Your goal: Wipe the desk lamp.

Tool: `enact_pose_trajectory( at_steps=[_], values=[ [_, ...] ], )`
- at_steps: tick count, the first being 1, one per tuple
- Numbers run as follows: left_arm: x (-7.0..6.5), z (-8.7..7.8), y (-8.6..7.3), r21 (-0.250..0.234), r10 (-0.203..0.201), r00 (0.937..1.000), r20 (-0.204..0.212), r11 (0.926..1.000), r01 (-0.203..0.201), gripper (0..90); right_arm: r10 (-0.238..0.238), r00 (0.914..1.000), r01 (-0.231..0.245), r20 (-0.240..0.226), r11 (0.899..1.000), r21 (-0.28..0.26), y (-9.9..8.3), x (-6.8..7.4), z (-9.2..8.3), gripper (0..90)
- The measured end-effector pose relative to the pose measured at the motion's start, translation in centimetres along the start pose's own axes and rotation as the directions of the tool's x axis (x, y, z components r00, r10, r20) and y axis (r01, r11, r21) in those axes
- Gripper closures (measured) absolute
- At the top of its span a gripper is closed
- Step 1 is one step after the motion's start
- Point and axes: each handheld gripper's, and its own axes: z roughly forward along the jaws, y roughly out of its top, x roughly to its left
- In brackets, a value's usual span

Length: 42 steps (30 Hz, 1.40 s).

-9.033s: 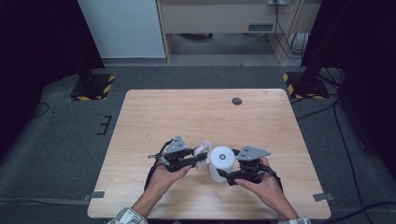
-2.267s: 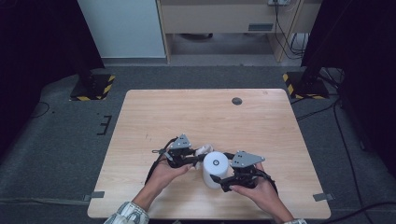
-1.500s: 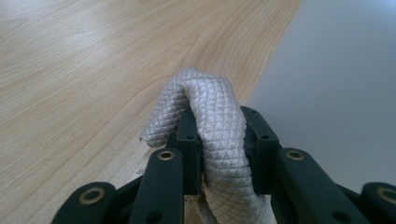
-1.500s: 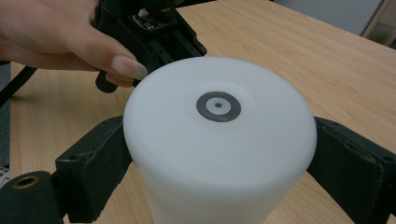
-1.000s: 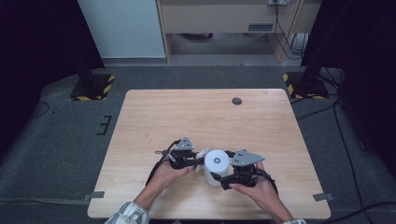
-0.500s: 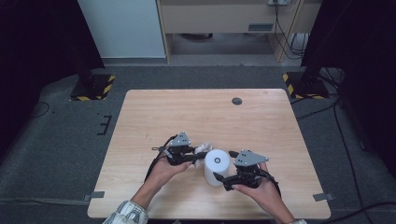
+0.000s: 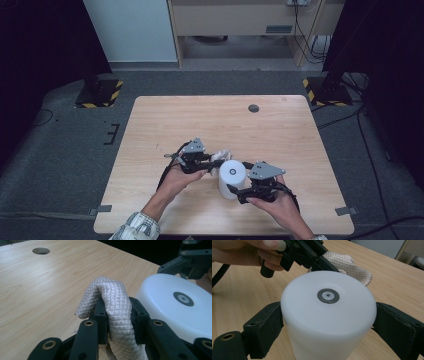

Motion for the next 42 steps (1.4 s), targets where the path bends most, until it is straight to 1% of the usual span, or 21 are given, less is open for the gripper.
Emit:
enact_pose_trajectory(
  at_steps=[3,4,6,12,14,17,18,21,23,25,26,27,28,31,34,35,37,41,42],
  values=[
    [0.2,0.2,-0.3,0.004,-0.001,0.9999,0.010,1.0000,0.001,71.0,-0.001,1.0000,0.001,-0.001,1.000,-0.001,0.0,0.0,0.0,10.5],
    [0.3,0.3,-0.5,0.004,-0.009,0.9999,0.011,0.9999,0.009,71.0,-0.004,1.0000,0.004,-0.001,1.000,-0.001,0.0,0.0,0.0,10.5],
    [0.3,0.6,-0.9,0.025,-0.003,1.0000,0.008,0.9997,0.003,71.0,-0.008,1.0000,0.008,0.000,1.000,-0.002,0.0,0.0,0.0,10.5],
    [0.4,1.3,-1.8,0.082,-0.002,1.0000,0.000,0.9966,0.002,71.0,-0.015,0.9999,0.015,0.002,1.000,-0.002,0.0,0.0,-0.1,10.6],
    [0.5,1.3,-1.9,0.088,0.000,1.0000,-0.002,0.9961,0.000,71.0,-0.018,0.9998,0.018,0.002,1.000,-0.004,0.0,0.0,0.0,10.7],
    [0.4,1.1,-1.6,0.070,-0.010,0.9999,-0.003,0.9975,0.010,71.0,-0.020,0.9998,0.020,0.004,1.000,-0.004,0.0,0.0,0.0,10.7],
    [0.4,0.9,-1.4,0.051,-0.015,0.9999,-0.001,0.9986,0.015,71.0,-0.021,0.9998,0.021,0.005,1.000,-0.004,0.0,0.0,0.0,10.7],
    [0.3,0.3,-0.8,0.020,-0.015,0.9999,0.004,0.9997,0.015,71.0,-0.022,0.9997,0.022,0.009,1.000,-0.003,0.1,0.0,-0.1,10.8],
    [0.3,0.3,-0.9,0.025,-0.014,0.9999,0.004,0.9996,0.014,71.0,-0.023,0.9997,0.023,0.009,1.000,-0.003,0.1,0.0,-0.1,10.8],
    [0.4,0.8,-1.4,0.056,-0.009,1.0000,-0.003,0.9984,0.009,71.0,-0.024,0.9997,0.024,0.009,1.000,-0.003,0.1,0.0,0.0,10.8],
    [0.5,1.3,-1.8,0.085,0.002,1.0000,-0.009,0.9963,-0.001,71.0,-0.025,0.9996,0.025,0.011,1.000,-0.005,0.1,0.0,0.0,10.9],
    [0.5,1.3,-1.8,0.085,0.002,1.0000,-0.009,0.9963,-0.001,71.0,-0.025,0.9996,0.025,0.011,1.000,-0.005,0.1,0.0,0.0,10.9],
    [0.5,1.6,-2.0,0.097,0.004,0.9999,-0.014,0.9952,-0.003,71.0,-0.026,0.9996,0.026,0.011,1.000,-0.005,0.1,0.0,-0.1,10.9],
    [0.4,1.5,-1.9,0.092,0.008,0.9998,-0.020,0.9958,-0.006,71.0,-0.029,0.9995,0.029,0.015,1.000,-0.006,0.1,0.0,-0.1,11.2],
    [0.4,0.7,-1.1,0.044,0.003,0.9997,-0.023,0.9990,-0.002,71.0,-0.028,0.9994,0.028,0.021,1.000,-0.010,0.1,-0.2,-0.2,12.7],
    [0.5,0.6,-1.1,0.040,0.003,0.9997,-0.025,0.9992,-0.002,71.0,-0.026,0.9993,0.026,0.028,1.000,-0.016,0.2,-0.3,-0.3,14.5],
    [0.6,0.7,-1.2,0.049,0.003,0.9995,-0.031,0.9988,-0.002,71.0,-0.021,0.9993,0.022,0.030,1.000,-0.020,0.2,-0.4,-0.3,15.2],
    [0.7,1.6,-1.9,0.093,0.004,0.9989,-0.047,0.9957,0.001,71.0,-0.005,0.9996,0.006,0.029,1.000,-0.019,0.1,-0.7,-0.3,15.3],
    [0.7,1.6,-1.9,0.093,0.004,0.9989,-0.047,0.9957,0.001,71.0,-0.005,0.9996,0.006,0.029,1.000,-0.019,0.1,-0.7,-0.3,15.3]
  ],
)
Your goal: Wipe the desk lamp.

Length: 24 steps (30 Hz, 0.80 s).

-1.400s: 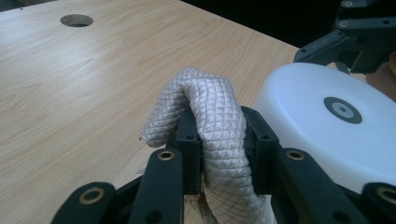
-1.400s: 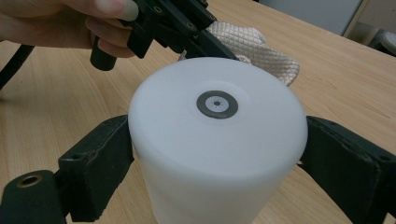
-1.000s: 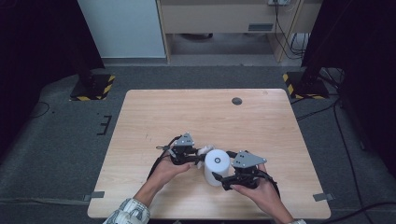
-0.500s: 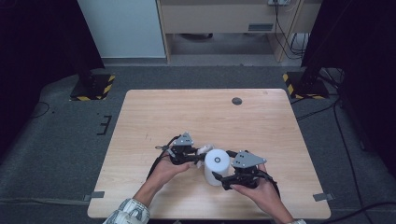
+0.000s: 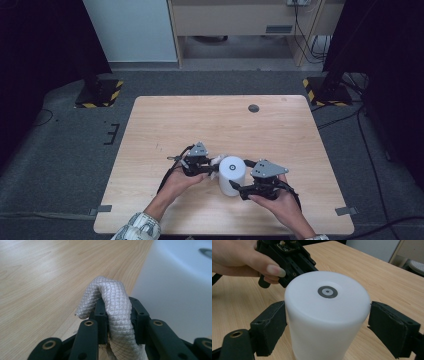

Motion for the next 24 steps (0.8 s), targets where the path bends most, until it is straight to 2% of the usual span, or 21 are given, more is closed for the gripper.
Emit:
enact_pose_trajectory(
  at_steps=[4,6,7,9,13,14,19,22,24],
  values=[
    [0.0,-0.1,0.3,-0.027,-0.013,0.9999,0.006,0.9995,0.013,71.0,0.018,0.9998,-0.018,-0.010,1.000,0.019,-0.1,0.0,0.6,10.8],
    [-0.2,-1.1,0.8,-0.057,-0.003,1.0000,0.009,0.9984,0.003,71.0,0.018,0.9998,-0.018,-0.009,1.000,0.024,0.0,0.0,0.8,10.3],
    [-0.2,-1.1,0.8,-0.057,-0.003,1.0000,0.009,0.9984,0.003,71.0,0.018,0.9998,-0.018,-0.009,1.000,0.024,0.0,0.0,0.8,10.3],
    [-0.2,-2.1,0.9,-0.074,-0.005,0.9999,0.010,0.9973,0.006,71.0,0.018,0.9998,-0.017,-0.009,1.000,0.023,-0.1,0.0,0.9,10.2],
    [-0.4,-2.3,0.5,-0.063,-0.005,0.9999,0.012,0.9980,0.005,71.0,0.015,0.9998,-0.015,-0.009,1.000,0.024,-0.1,0.0,0.9,10.2],
    [-0.5,-2.1,0.2,-0.049,0.001,1.0000,0.010,0.9988,-0.001,71.0,0.018,0.9998,-0.017,-0.012,1.000,0.021,-0.1,0.0,1.0,9.9],
    [-0.3,-1.4,0.1,-0.038,-0.004,1.0000,0.002,0.9993,0.004,70.9,0.020,0.9997,-0.020,-0.013,1.000,0.019,0.0,0.0,1.4,8.2],
    [-0.2,-0.3,-0.5,0.009,0.003,0.9999,-0.011,1.0000,-0.003,70.9,0.026,0.9996,-0.026,-0.013,1.000,0.011,0.1,0.1,2.0,6.5],
    [-0.4,-0.1,-0.7,0.022,0.010,0.9999,-0.013,0.9997,-0.010,70.9,0.028,0.9995,-0.028,-0.013,1.000,0.003,0.2,0.1,2.1,5.6]
  ],
)
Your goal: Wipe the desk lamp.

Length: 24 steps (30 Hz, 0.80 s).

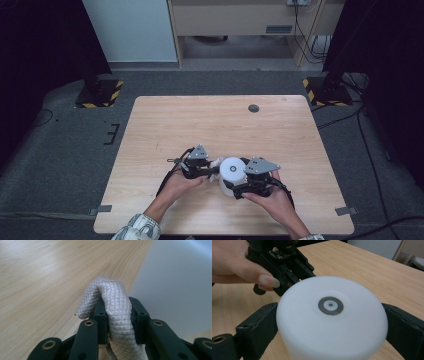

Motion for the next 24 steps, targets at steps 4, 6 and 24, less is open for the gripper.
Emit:
enact_pose_trajectory(
  at_steps=[4,6,24],
  values=[
    [-0.3,-0.4,0.0,-0.009,0.004,1.0000,0.000,0.9999,-0.004,70.9,-0.016,0.9998,0.016,0.011,1.000,0.004,0.2,0.2,0.1,8.3],
    [-0.5,-0.8,0.0,-0.009,0.011,0.9999,0.004,0.9999,-0.011,70.9,-0.017,0.9998,0.017,0.007,1.000,0.012,0.3,0.2,0.1,8.5],
    [-4.9,-3.8,-1.5,0.002,0.099,0.9893,0.107,0.9950,-0.100,70.8,-0.006,1.0000,0.006,0.004,1.000,0.021,0.3,-0.2,-0.1,8.6]
  ],
)
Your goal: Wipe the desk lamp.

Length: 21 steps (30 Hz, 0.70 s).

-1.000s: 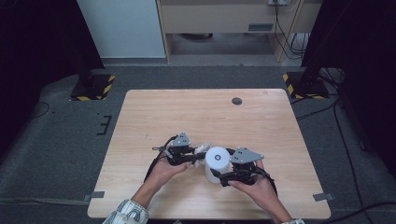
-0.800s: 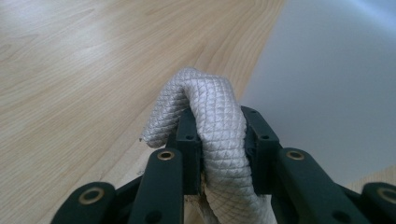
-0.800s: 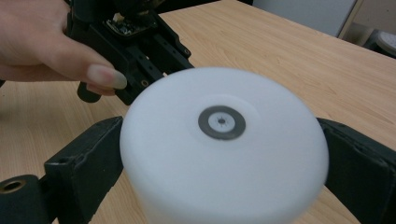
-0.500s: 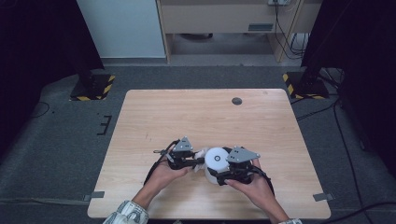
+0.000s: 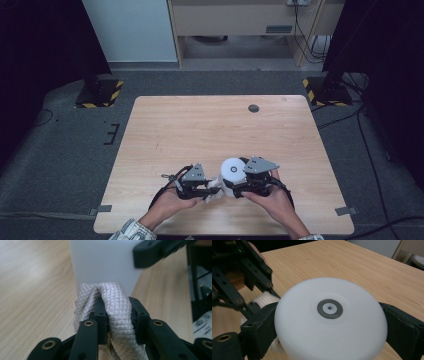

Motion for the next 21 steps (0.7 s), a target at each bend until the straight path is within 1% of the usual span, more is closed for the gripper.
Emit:
enact_pose_trajectory(
  at_steps=[1,2,4,7,9,11,12,14,16,18,21],
  values=[
    [0.0,-0.3,0.2,-0.017,0.001,1.0000,-0.001,0.9998,-0.001,70.8,0.000,1.0000,0.000,0.000,1.000,0.000,0.0,0.0,0.0,8.6],
    [0.1,-0.8,0.5,-0.049,-0.007,1.0000,-0.005,0.9988,0.007,70.8,0.000,1.0000,0.000,-0.002,1.000,0.000,0.0,0.0,0.0,8.6],
    [0.1,-1.6,1.0,-0.103,-0.019,0.9998,-0.005,0.9945,0.019,70.8,-0.002,1.0000,0.002,-0.007,1.000,-0.001,0.0,-0.1,0.0,8.6],
    [0.1,-2.2,1.6,-0.158,-0.021,0.9996,-0.018,0.9872,0.018,70.8,-0.001,1.0000,0.001,-0.007,1.000,-0.002,0.0,-0.1,0.0,8.7],
    [0.1,-2.3,2.1,-0.183,-0.031,0.9991,-0.029,0.9829,0.025,70.7,0.000,1.0000,0.000,-0.007,1.000,-0.002,0.0,-0.1,0.0,8.7],
    [0.2,-2.3,2.6,-0.193,-0.024,0.9988,-0.042,0.9810,0.016,70.6,0.003,1.0000,-0.003,-0.007,1.000,-0.002,-0.1,-0.2,0.0,8.7],
    [0.3,-2.3,2.8,-0.203,-0.028,0.9986,-0.046,0.9790,0.019,70.6,0.003,1.0000,-0.003,-0.006,1.000,-0.002,-0.1,-0.2,0.0,8.7],
    [0.7,-2.4,3.2,-0.230,-0.052,0.9976,-0.047,0.9724,0.040,70.6,0.004,1.0000,-0.004,-0.007,1.000,-0.004,-0.1,-0.3,0.0,8.7],
    [0.8,-2.3,3.5,-0.232,-0.045,0.9968,-0.066,0.9722,0.028,70.5,0.007,0.9999,-0.007,-0.009,1.000,-0.003,-0.1,-0.3,0.0,8.8],
    [0.9,-2.2,3.4,-0.234,-0.058,0.9958,-0.071,0.9714,0.040,70.5,0.006,0.9999,-0.006,-0.009,1.000,-0.003,-0.1,-0.3,0.0,8.8],
    [1.4,-1.8,2.9,-0.204,-0.057,0.9935,-0.098,0.9783,0.036,70.6,0.004,1.0000,-0.004,-0.009,1.000,-0.003,-0.1,-0.2,0.0,8.8]
  ],
)
